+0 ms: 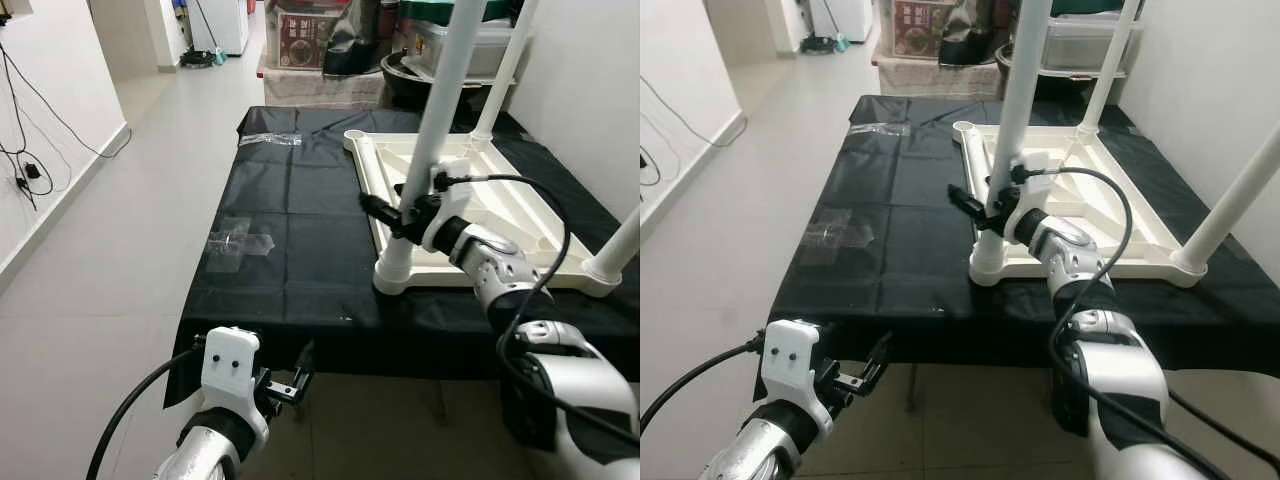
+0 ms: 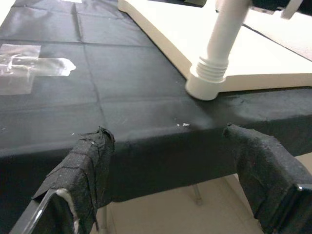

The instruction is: Building children table

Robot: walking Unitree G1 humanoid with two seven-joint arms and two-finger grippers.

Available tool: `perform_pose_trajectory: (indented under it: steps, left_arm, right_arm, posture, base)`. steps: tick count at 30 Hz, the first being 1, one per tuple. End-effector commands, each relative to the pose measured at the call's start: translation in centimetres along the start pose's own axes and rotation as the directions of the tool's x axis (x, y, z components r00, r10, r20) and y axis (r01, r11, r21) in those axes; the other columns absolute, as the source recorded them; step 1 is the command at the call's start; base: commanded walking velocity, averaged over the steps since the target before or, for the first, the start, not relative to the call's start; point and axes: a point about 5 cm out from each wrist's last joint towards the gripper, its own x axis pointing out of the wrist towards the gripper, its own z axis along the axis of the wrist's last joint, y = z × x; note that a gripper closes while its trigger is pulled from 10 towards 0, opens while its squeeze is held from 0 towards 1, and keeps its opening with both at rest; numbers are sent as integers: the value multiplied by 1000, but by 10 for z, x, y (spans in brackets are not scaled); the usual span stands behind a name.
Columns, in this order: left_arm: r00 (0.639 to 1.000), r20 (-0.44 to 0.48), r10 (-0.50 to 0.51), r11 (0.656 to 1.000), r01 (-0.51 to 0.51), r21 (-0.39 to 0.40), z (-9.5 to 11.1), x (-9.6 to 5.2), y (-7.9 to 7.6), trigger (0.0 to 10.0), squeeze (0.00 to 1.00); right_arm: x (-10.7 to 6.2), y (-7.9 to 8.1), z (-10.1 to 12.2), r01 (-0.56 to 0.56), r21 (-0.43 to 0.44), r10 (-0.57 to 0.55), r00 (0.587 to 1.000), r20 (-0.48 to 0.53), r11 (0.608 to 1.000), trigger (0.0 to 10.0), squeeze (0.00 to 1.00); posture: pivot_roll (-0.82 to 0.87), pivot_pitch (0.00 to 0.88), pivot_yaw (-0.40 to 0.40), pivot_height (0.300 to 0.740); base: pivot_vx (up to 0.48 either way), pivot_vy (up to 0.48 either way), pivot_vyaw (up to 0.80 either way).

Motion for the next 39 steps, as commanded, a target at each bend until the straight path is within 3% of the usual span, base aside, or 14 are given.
perform_pose_trajectory:
  steps: [1,16,17,19,20,22,27,29,31,33,34,36,37,39]
  left_arm:
    - [1000,-14,6,1000,-6,11,-1,-3,-1,10000,0]
    - [1000,-7,7,1000,-7,-3,5,-11,-8,10000,0]
    - [1000,-1,0,1000,0,-3,6,-11,-9,10000,0]
    - [1000,-1,0,1000,0,-3,6,-11,-9,10000,0]
    - [1000,10,-11,1000,11,0,7,-12,-11,10000,0]
    - [1000,22,-22,1000,22,1,9,-12,-13,10000,0]
    - [998,47,-46,999,46,2,11,-12,-17,10000,0]
    - [998,48,-43,999,43,3,9,-8,-16,10000,0]
    - [998,48,-43,999,43,3,9,-8,-16,10000,0]
    - [998,43,-39,999,38,4,6,-5,-13,10000,0]
    - [998,42,-37,999,37,7,5,-3,-11,10000,0]
    - [998,42,-37,999,37,7,5,-3,-11,10000,0]
    - [999,40,-35,999,35,10,3,0,-9,10000,0]
    - [999,40,-34,999,33,13,2,2,-7,10000,0]
  right_arm:
    - [10,15,-6,-141,25,142,989,-47,990,10000,0]
    - [33,63,-5,-582,50,584,808,-76,811,10000,0]
    - [36,68,-5,-606,54,609,790,-71,793,7569,0]
    - [36,68,-5,-606,54,609,790,-71,793,7569,0]
    - [39,72,-5,-620,52,622,780,-70,783,0,0]
    - [41,75,-7,-624,46,626,776,-75,780,0,0]
    - [44,70,-14,-512,-12,509,856,-94,859,0,0]
    - [39,51,-18,-282,-51,278,958,-74,958,0,0]
    - [39,51,-18,-282,-51,278,958,-74,958,0,0]
    - [28,27,-21,-5,-69,3,999,-38,998,0,0]
    - [19,13,-24,184,-56,-185,983,-12,981,0,0]
    - [19,13,-24,184,-56,-185,983,-12,981,0,0]
    - [5,-5,-27,445,-50,-445,895,12,894,0,0]
    - [-6,-15,-30,602,-44,-602,798,25,797,0,0]
  posture:
    - [227,119,-53,740]
    - [238,160,-58,740]
    - [241,165,-60,740]
    - [241,165,-60,740]
    - [243,167,-62,740]
    - [240,167,-65,740]
    - [224,159,-65,740]
    - [205,142,-64,740]
    - [205,142,-64,740]
    - [186,123,-61,740]
    - [179,109,-59,740]
    - [179,109,-59,740]
    - [172,93,-54,740]
    - [170,89,-54,740]
  base:
    - [0,0,0]
    - [0,0,0]
    - [0,0,0]
    - [0,0,0]
    - [0,0,0]
    - [0,0,0]
    - [0,0,0]
    - [0,0,0]
    - [0,0,0]
    - [0,0,0]
    - [0,0,0]
    - [0,0,0]
    - [0,0,0]
    - [0,0,0]
